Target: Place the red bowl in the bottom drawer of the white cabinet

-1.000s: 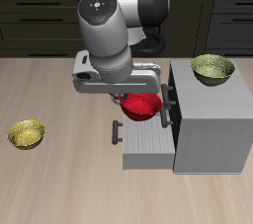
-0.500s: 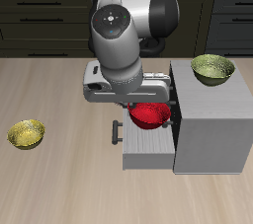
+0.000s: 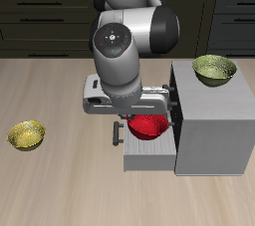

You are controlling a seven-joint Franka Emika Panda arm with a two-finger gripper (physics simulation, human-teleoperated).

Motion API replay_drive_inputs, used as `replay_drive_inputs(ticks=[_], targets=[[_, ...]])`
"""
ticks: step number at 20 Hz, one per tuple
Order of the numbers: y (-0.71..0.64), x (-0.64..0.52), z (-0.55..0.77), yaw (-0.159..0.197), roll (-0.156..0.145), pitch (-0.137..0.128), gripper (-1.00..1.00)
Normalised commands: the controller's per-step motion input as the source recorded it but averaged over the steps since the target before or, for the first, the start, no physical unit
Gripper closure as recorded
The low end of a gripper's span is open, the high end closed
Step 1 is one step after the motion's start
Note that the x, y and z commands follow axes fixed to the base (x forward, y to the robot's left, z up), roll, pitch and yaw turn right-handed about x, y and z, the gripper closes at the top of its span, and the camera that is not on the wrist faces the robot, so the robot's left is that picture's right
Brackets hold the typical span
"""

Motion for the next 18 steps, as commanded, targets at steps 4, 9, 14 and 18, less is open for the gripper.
replay_drive_inputs(ticks=[4,9,14,18], targets=[[0.08,-0.01,-0.4,0.035,0.001,0.081,1.0],[0.27,-0.1,-0.42,0.135,0.066,0.121,-1.0],[-0.01,-0.13,-0.01,0.058,0.005,0.03,-1.0],[0.0,-0.08,0.16,0.008,0.005,-0.02,-1.0]])
